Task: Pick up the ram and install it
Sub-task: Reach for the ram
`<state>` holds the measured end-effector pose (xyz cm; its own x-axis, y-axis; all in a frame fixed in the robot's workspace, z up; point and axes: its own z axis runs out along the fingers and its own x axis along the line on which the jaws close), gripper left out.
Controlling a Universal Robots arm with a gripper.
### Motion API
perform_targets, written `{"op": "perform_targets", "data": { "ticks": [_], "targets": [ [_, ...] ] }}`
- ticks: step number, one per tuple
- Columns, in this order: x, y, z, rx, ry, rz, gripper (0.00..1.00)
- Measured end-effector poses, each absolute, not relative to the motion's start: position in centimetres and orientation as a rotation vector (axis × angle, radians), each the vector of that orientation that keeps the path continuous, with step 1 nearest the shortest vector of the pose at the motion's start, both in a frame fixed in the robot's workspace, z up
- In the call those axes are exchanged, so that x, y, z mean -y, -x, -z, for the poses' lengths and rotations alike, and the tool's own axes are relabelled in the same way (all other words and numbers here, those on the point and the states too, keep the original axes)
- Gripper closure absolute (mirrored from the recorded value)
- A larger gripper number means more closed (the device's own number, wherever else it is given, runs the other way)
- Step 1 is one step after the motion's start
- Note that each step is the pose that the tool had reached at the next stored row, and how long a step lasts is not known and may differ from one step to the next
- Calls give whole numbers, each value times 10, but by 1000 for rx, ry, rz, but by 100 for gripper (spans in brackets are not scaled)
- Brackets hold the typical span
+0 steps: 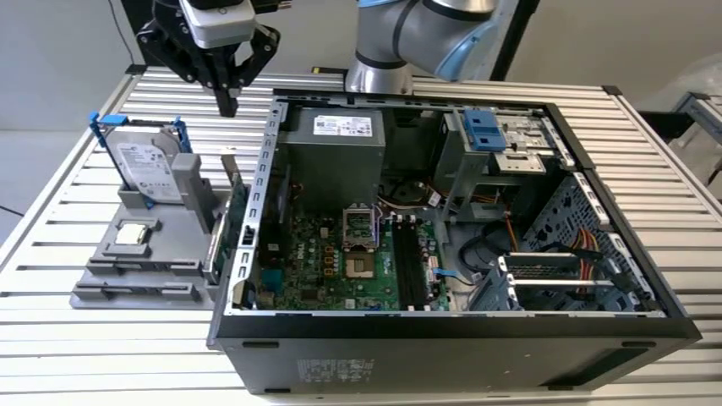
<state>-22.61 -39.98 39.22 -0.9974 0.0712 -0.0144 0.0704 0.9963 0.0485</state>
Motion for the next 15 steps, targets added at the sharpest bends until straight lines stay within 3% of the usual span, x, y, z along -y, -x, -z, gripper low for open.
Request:
{"op": "perform_targets", "data": {
  "ticks": [15],
  "targets": [
    [400, 237, -392, -3123, -111, -75, 100]
  ]
}}
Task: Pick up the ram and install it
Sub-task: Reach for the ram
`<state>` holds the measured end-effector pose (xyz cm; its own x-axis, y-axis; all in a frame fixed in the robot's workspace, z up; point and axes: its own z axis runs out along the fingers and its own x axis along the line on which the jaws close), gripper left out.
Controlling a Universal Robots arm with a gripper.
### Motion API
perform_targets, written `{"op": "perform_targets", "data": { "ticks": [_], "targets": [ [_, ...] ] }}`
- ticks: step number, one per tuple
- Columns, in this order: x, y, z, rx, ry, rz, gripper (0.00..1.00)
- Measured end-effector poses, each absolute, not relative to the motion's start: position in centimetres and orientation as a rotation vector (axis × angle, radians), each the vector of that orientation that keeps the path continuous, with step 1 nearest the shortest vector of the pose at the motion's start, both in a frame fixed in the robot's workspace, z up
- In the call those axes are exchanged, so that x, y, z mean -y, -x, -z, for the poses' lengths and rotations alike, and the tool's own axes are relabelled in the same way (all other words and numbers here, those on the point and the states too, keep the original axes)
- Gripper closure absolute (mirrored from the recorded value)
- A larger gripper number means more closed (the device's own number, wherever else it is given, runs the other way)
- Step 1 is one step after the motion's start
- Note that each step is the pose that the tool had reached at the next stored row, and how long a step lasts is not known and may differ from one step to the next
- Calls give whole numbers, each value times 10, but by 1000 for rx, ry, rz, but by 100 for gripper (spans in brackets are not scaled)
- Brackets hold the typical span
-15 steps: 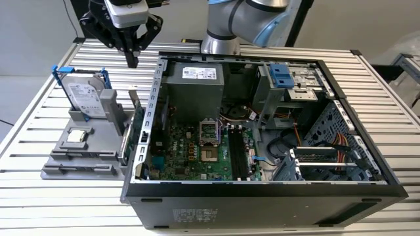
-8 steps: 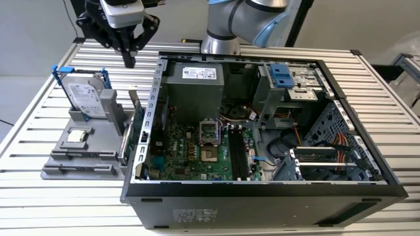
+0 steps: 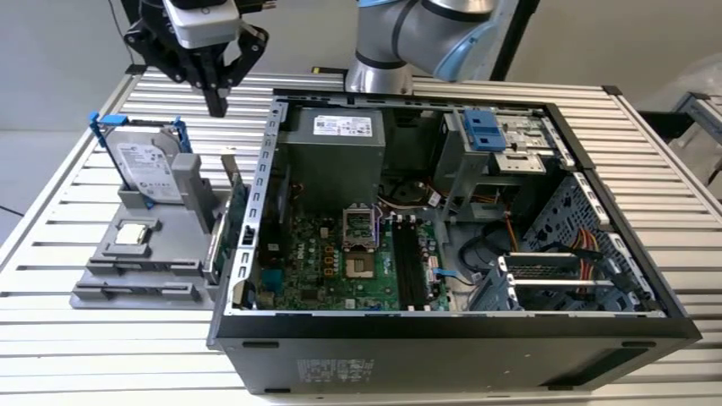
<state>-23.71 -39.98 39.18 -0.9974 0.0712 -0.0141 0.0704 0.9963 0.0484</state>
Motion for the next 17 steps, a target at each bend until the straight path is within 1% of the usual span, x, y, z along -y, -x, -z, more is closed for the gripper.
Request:
{"op": "perform_targets", "data": {
  "ticks": [17],
  "targets": [
    [400, 252, -392, -3123, -111, -75, 100]
  ]
}}
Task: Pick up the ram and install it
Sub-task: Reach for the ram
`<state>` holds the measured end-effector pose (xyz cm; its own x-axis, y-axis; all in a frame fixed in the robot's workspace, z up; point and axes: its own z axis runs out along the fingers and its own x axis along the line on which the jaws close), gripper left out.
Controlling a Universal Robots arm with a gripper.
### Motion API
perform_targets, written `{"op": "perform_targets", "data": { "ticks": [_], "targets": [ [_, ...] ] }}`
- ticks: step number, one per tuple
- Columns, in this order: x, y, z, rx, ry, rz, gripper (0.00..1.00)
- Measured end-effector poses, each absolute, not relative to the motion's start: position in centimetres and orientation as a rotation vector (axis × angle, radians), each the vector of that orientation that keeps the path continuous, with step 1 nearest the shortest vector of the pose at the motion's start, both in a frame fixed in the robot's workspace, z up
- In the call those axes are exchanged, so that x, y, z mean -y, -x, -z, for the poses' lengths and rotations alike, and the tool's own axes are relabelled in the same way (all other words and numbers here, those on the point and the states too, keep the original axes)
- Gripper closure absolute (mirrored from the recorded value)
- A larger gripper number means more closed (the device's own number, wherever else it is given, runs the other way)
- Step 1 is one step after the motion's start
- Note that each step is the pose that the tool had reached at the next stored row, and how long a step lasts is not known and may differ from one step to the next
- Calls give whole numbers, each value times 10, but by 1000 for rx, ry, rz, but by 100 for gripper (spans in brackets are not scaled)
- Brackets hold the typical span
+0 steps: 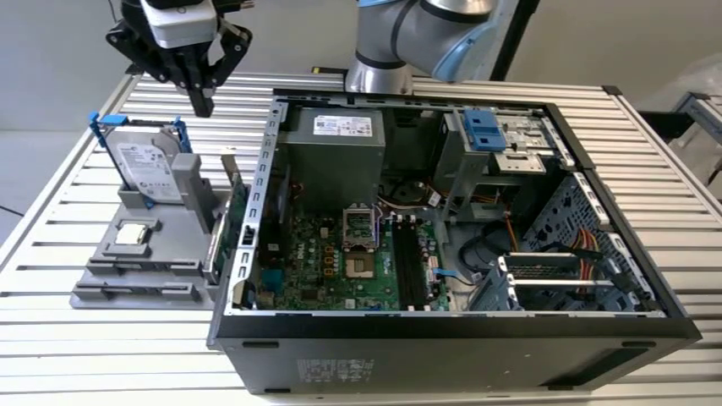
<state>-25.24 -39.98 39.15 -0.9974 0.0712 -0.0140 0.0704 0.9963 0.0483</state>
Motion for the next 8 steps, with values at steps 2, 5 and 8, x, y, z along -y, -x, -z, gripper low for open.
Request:
{"op": "perform_targets", "data": {
  "ticks": [2, 5, 8],
  "targets": [
    [400, 255, -391, -3123, -111, -75, 100],
    [400, 258, -391, -3123, -111, -75, 100],
    [400, 261, -391, -3123, -111, -75, 100]
  ]
}}
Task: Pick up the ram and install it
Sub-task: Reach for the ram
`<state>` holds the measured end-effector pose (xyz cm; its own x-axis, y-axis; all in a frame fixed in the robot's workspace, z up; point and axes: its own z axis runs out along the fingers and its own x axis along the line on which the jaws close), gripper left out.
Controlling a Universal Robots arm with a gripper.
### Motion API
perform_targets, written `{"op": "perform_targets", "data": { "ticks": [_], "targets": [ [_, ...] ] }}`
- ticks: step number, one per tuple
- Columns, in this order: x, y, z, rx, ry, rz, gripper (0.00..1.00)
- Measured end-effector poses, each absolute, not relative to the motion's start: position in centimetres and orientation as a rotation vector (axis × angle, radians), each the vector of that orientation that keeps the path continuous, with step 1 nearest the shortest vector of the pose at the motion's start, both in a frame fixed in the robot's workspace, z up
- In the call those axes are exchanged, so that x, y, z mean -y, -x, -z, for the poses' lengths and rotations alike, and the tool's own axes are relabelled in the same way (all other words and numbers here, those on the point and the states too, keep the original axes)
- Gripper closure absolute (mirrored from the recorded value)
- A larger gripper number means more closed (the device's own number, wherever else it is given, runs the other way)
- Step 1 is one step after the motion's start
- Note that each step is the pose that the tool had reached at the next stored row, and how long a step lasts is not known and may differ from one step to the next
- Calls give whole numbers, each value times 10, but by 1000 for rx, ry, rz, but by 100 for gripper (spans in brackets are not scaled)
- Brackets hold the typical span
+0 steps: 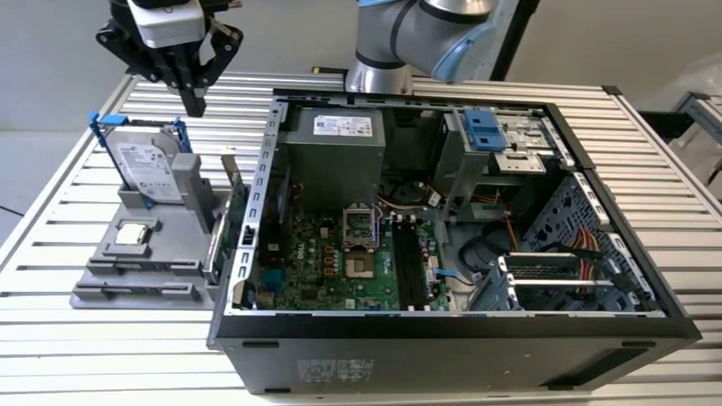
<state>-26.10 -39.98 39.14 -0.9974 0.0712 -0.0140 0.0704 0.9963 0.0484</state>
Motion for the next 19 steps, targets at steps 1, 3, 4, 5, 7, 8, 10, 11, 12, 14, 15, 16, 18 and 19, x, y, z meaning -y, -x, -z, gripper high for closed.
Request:
{"op": "perform_targets", "data": {
  "ticks": [1, 3, 4, 5, 7, 8, 10, 11, 12, 14, 15, 16, 18, 19],
  "targets": [
    [400, 262, -391, -3123, -111, -75, 100],
    [400, 264, -391, -3123, -111, -75, 100],
    [400, 265, -391, -3123, -111, -75, 100],
    [400, 266, -391, -3123, -111, -75, 100],
    [400, 269, -391, -3123, -111, -75, 100],
    [400, 270, -391, -3123, -111, -75, 100],
    [400, 272, -391, -3123, -111, -75, 100],
    [400, 273, -391, -3123, -111, -75, 100],
    [400, 274, -391, -3123, -111, -75, 100],
    [400, 276, -391, -3123, -111, -75, 100],
    [400, 277, -391, -3123, -111, -75, 100],
    [400, 278, -391, -3123, -111, -75, 100],
    [400, 280, -391, -3123, -111, -75, 100],
    [400, 281, -391, -3123, -111, -75, 100]
  ]
}}
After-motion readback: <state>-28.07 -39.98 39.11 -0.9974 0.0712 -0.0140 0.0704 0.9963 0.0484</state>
